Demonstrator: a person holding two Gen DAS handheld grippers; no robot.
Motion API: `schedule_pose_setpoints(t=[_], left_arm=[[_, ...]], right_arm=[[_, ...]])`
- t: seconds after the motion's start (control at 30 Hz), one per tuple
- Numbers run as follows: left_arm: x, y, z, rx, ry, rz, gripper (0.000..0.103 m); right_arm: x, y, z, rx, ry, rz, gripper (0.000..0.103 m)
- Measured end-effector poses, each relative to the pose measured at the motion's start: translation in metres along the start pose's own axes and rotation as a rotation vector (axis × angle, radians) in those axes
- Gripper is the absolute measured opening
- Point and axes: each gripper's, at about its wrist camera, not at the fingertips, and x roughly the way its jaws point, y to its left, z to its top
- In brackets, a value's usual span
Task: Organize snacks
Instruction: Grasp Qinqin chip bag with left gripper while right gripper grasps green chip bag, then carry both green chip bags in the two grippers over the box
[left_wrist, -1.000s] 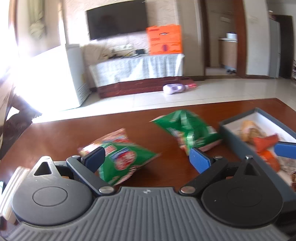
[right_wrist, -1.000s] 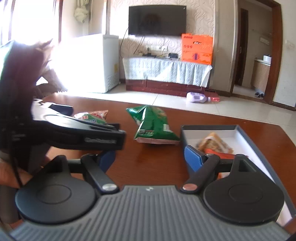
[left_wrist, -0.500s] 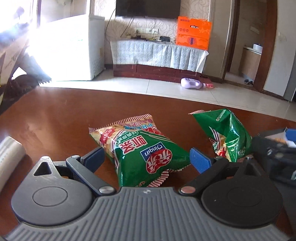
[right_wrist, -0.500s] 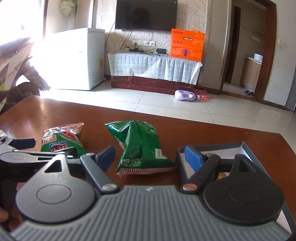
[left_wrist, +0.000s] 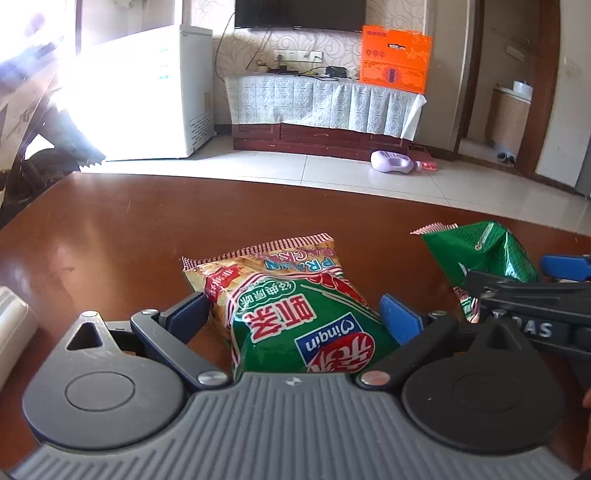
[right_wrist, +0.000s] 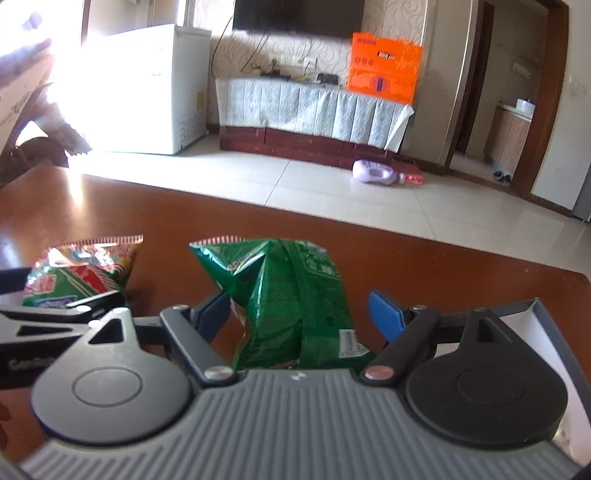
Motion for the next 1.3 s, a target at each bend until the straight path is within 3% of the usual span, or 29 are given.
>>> schedule_pose_setpoints(t=[0.1, 0.23, 0.4, 0.57, 1.3], left_arm=[[0.005, -0.004, 0.0, 0.024, 0.001, 0.004, 0.1], [0.01, -0.004, 0.001, 0.025, -0.003, -0.015, 0.099], [0.01, -0.003, -0.003, 0.021, -0.014, -0.057, 0.08], [0.008, 0.003, -0.005, 0.008, -0.028, -0.072, 0.07], [-0.026, -0.011, -0.029, 0.067, 0.002, -0.048, 0.069]], right_arm=[[0.017, 0.0, -0.006, 0.039, 0.05, 0.026, 0.083], [0.019, 0.006, -0.016, 0.009, 0.057, 0.025, 0.072], [0.008, 0.01, -0.015, 0.003, 0.049, 0.038, 0.068], [-0.004, 0.008, -0.021, -0.014, 0.045, 0.03, 0.066], [-0.098, 0.004, -0.061, 0.03, 0.06, 0.099, 0.065]])
